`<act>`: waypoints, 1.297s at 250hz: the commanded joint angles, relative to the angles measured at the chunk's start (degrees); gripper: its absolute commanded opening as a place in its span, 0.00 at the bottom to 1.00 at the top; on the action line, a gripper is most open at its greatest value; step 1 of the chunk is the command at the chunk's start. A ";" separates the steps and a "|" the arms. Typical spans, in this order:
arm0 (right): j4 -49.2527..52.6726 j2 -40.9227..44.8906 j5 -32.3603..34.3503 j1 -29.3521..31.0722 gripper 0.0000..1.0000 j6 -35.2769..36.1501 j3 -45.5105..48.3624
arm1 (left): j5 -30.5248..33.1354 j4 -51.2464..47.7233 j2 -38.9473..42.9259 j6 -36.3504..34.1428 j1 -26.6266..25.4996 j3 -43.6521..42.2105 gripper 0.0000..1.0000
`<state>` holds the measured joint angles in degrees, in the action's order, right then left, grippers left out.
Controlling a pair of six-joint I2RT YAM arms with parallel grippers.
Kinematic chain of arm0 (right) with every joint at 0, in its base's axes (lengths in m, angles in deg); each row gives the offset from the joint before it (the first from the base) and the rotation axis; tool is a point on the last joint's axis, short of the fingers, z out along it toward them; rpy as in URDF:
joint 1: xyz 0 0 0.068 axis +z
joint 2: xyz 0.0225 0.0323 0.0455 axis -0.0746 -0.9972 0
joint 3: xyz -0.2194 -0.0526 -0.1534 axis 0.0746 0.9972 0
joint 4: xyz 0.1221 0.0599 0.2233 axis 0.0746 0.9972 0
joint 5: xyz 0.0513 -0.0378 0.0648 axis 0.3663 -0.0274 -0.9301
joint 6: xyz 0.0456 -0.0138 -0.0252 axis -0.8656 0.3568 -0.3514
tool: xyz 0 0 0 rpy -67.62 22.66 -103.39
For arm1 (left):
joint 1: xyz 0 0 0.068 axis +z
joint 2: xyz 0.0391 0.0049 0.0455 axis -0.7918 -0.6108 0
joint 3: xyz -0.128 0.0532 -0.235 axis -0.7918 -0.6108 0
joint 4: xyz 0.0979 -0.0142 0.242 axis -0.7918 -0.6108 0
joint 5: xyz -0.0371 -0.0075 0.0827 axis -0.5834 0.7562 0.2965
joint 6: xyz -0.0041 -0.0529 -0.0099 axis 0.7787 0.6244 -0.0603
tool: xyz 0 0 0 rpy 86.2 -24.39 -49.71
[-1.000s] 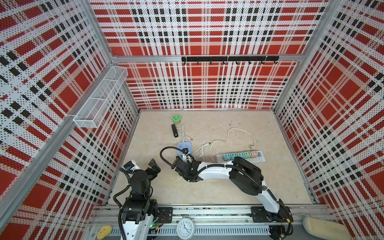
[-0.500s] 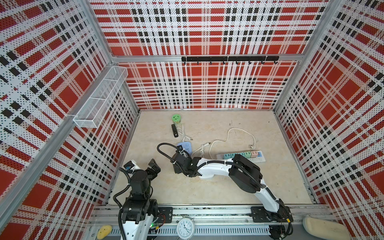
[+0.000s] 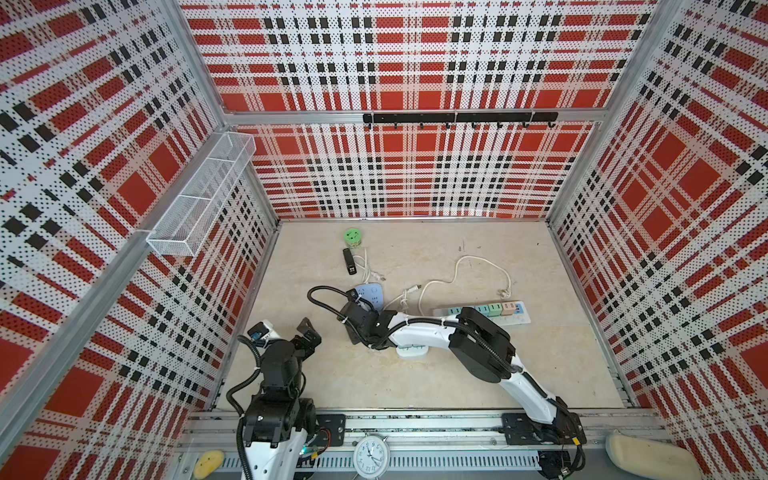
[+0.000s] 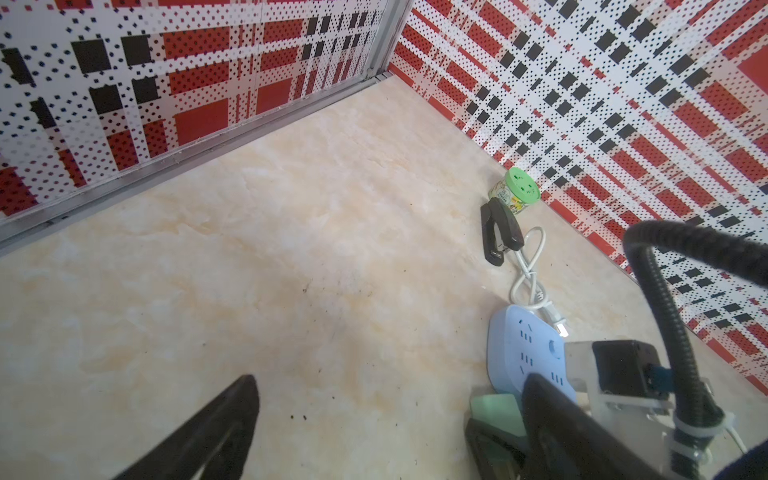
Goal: Insert the plug
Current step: 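Grasp the mint-green charger with the right gripper, then lift the mint-green charger with the right gripper toward the left gripper while the left advances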
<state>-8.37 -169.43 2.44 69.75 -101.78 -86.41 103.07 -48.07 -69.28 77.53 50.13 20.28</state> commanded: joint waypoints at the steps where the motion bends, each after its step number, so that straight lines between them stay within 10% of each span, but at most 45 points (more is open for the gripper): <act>1: -0.91 -1.50 -2.21 -0.35 0.51 1.10 1.77 | -0.30 0.92 0.52 0.14 0.46 -0.93 0.99; 188: -29.03 34.47 -0.44 -1.68 0.20 20.87 32.33 | -21.94 12.71 -10.24 -4.90 -0.33 2.15 0.96; 324: -74.12 53.31 -1.20 -9.32 0.09 47.21 67.83 | -18.28 11.21 -28.78 -8.12 -29.38 20.15 0.88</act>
<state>-63.47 -118.28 1.78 60.79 -64.99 -22.56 82.54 -36.51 -94.85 72.19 25.35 36.87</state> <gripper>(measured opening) 0.447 0.887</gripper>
